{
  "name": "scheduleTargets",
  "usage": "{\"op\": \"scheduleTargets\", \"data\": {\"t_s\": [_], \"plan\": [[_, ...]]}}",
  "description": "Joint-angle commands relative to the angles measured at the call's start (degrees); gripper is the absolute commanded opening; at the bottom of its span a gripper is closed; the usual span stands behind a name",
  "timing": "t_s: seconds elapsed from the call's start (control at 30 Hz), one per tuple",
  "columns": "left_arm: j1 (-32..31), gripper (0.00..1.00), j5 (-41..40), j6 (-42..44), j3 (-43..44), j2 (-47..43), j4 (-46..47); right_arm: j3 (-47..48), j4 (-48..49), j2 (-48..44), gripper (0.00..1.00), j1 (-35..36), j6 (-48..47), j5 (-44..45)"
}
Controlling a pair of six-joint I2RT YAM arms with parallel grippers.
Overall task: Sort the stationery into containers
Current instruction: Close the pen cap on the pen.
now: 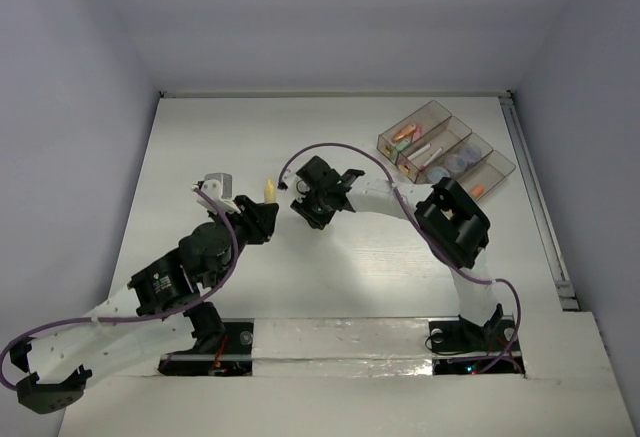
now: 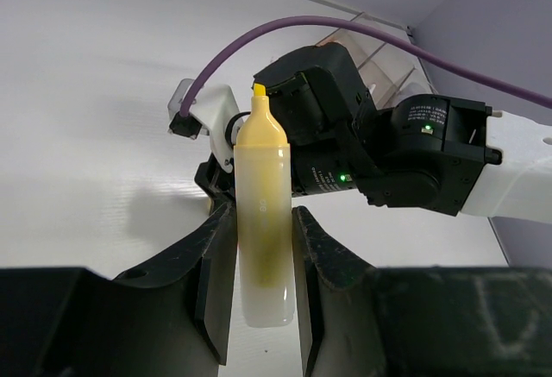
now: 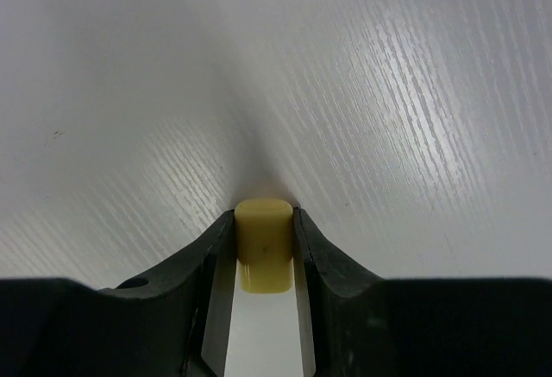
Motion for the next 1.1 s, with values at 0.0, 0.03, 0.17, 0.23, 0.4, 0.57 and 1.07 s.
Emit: {"op": "scheduleTargets", "data": {"t_s": [0.0,0.03,0.17,0.23,0.4,0.57,1.07], "plan": [[0.33,0.0,-0.78,0.78,1.09,-0.32,1.14,-1.27,2.11,-2.15,0.32,0.07,1.48,1.09],[0.33,0.0,-0.69,0.69,1.0,-0.41,1.14,-1.79,2.55,-2.59,0.31,0.07,1.92,1.79],[0.33,0.0,0.19,0.52,0.74,-0.24,1.93,-3.55,7.1,-6.8,0.25,-1.58,6.12,2.06],[0.33,0.0,1.68,0.52,0.39,-0.06,3.07,-4.87,9.83,-10.84,0.24,-3.26,9.38,1.19],[0.33,0.0,9.04,0.17,-4.53,0.03,13.34,-12.77,22.22,-23.22,0.24,-10.72,23.86,-3.11],[0.33,0.0,17.14,0.43,-10.07,2.91,27.48,-20.6,38.29,-37.98,0.24,-12.67,32.85,-7.87],[1.38,0.0,25.06,2.44,-8.06,7.32,43.85,-34.58,84.96,-47.51,0.22,-22.24,64.21,-27.2]]}}
